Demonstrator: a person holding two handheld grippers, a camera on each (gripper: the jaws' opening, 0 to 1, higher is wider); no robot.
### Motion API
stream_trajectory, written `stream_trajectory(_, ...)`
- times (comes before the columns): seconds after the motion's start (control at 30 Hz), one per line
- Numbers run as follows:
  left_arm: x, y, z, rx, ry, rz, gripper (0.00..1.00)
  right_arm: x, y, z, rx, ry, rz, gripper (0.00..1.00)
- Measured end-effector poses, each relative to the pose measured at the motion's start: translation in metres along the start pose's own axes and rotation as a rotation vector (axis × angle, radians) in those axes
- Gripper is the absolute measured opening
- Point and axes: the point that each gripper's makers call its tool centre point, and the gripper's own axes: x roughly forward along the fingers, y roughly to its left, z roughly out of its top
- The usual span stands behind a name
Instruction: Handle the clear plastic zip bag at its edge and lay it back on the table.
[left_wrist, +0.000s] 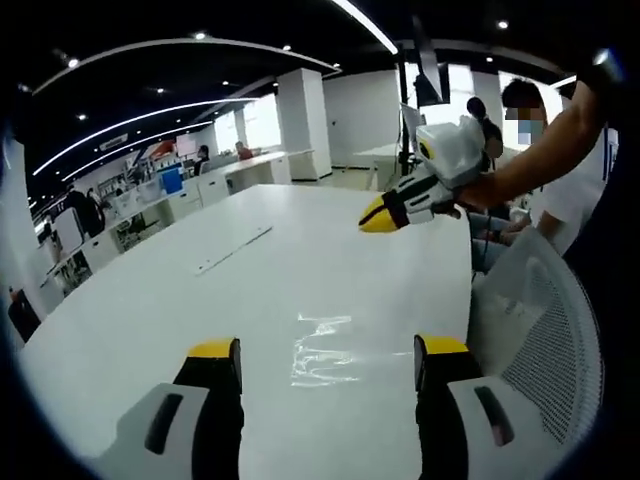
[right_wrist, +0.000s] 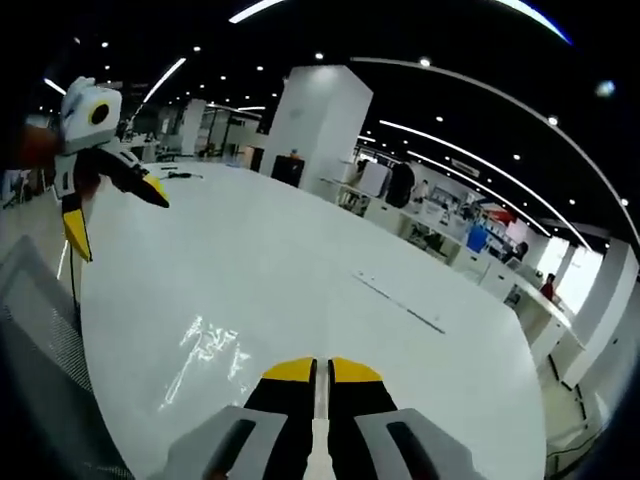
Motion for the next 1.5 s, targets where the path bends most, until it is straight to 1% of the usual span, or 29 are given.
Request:
stream_trajectory(0.13,0.004,0.002,0.011,0.033,0.001,-0.016,0.69,0.000,0.005,0.003,-0.029,-0.008,0.011,0.00)
stream_trajectory(0.2,0.006,0.003,0.014,0.045,0.003,-0.022,0.68,-0.001,0.007,0.005,-0.035,-0.011,0.018,0.00)
stream_trajectory(0.37,0.011,0.007,0.026,0.096,0.003,-0.039,0.67,-0.003,0.014,0.010,-0.068,-0.020,0.031,0.00)
stream_trajectory(0.43,0.014,0.009,0.032,0.128,0.006,-0.049,0.66,-0.003,0.016,0.012,-0.087,-0.026,0.037,0.00)
stream_trajectory(0.7,0.022,0.009,0.052,0.208,0.014,-0.075,0.62,-0.005,0.025,0.020,-0.149,-0.042,0.058,0.00)
stream_trajectory(0.77,0.025,0.012,0.052,0.244,0.039,-0.083,0.61,-0.005,0.028,0.022,-0.162,-0.046,0.063,0.00)
stream_trajectory(0.93,0.031,0.012,0.057,0.263,0.037,-0.101,0.59,-0.006,0.035,0.029,-0.198,-0.058,0.076,0.00)
stream_trajectory(1.1,0.039,0.007,0.057,0.299,0.055,-0.124,0.57,-0.005,0.043,0.033,-0.252,-0.068,0.098,0.00)
stream_trajectory(1.2,0.041,0.006,0.055,0.321,0.067,-0.136,0.56,-0.006,0.049,0.036,-0.270,-0.075,0.110,0.00)
stream_trajectory(1.3,0.043,0.004,0.056,0.327,0.069,-0.146,0.55,-0.009,0.055,0.041,-0.290,-0.084,0.124,0.00)
stream_trajectory(1.4,0.047,0.005,0.054,0.347,0.089,-0.164,0.54,-0.011,0.064,0.045,-0.324,-0.095,0.144,0.00)
stream_trajectory(1.5,0.050,0.005,0.050,0.372,0.114,-0.189,0.54,-0.013,0.070,0.048,-0.339,-0.104,0.159,0.00)
